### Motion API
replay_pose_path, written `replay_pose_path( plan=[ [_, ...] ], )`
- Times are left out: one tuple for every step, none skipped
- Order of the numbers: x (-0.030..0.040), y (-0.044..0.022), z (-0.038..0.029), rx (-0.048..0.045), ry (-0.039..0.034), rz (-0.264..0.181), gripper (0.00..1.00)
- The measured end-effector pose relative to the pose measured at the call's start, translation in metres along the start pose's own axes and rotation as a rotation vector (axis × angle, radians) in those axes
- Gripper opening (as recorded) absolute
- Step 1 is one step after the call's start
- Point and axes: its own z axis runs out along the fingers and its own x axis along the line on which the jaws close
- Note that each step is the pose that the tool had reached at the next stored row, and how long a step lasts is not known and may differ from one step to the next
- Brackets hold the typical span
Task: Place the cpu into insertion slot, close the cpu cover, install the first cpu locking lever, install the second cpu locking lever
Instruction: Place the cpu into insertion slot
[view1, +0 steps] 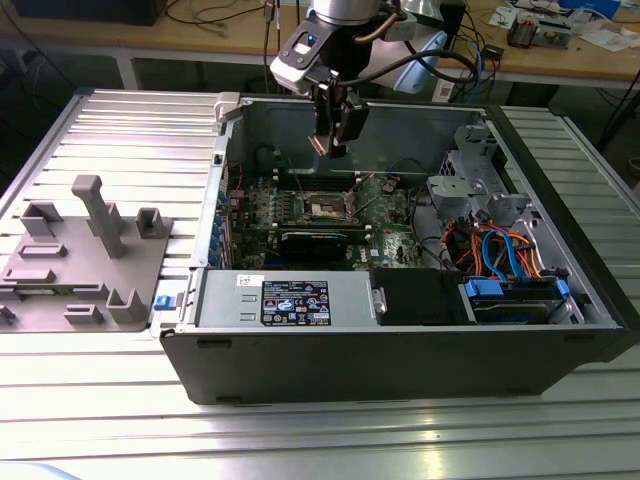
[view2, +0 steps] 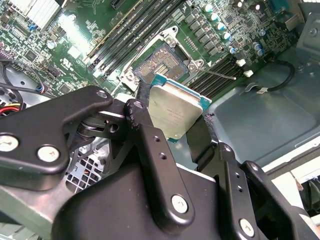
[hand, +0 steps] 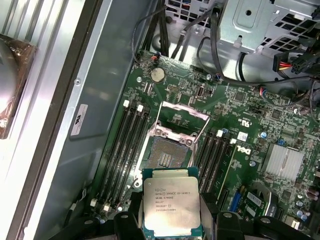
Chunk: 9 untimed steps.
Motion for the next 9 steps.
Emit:
replay_pose_path(
  plan=[
    [0.0000, 0.0000, 0.0000, 0.0000, 0.0000, 0.002, 0.54],
    [0.0000, 0.0000, 0.0000, -0.0001, 0.0000, 0.003, 0.54],
    [0.0000, 0.0000, 0.0000, -0.0001, -0.0001, 0.005, 0.54],
    [0.0000, 0.0000, 0.0000, -0.0001, -0.0001, 0.008, 0.54],
    [0.0000, 0.0000, 0.0000, -0.0002, -0.0001, 0.009, 0.54],
    [0.0000, 0.0000, 0.0000, -0.0002, -0.0001, 0.011, 0.54],
    [0.0000, 0.0000, 0.0000, -0.0002, -0.0001, 0.012, 0.54],
    [0.0000, 0.0000, 0.0000, -0.0002, -0.0001, 0.013, 0.54],
    [0.0000, 0.0000, 0.0000, -0.0002, -0.0001, 0.014, 0.54]
  ],
)
